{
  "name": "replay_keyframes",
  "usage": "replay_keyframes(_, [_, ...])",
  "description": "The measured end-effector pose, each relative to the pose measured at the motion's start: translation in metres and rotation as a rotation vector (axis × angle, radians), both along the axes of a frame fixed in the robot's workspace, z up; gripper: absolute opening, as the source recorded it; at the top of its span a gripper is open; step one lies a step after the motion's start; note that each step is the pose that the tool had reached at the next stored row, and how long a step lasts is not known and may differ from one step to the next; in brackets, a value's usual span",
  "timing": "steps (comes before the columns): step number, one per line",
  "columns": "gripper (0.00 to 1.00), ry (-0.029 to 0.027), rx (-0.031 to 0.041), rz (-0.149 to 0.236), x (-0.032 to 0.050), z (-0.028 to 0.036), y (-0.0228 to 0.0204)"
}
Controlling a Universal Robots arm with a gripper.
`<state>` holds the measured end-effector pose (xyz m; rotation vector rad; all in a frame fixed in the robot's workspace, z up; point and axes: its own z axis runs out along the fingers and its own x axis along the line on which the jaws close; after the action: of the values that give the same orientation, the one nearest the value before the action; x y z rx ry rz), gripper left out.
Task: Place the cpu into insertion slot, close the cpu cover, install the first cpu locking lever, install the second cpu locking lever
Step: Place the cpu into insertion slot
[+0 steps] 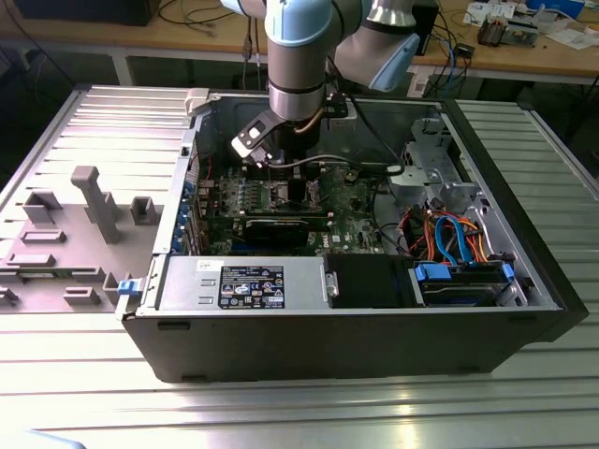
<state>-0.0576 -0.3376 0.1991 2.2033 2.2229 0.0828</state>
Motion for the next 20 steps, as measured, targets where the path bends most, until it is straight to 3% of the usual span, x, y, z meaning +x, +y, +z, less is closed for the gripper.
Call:
replay_keyframes(1, [0.68,0.0,-0.0094,0.0,0.0,0.0,0.0])
replay_keyframes(3, [0.68,0.0001,-0.0128,0.0,0.0001,0.0001,-0.0001])
replay_keyframes(10, [0.68,0.0,-0.013,0.0,0.0001,0.0029,0.0])
replay_keyframes(20, [0.68,0.0004,-0.0131,0.0,0.0001,0.0145,-0.0001])
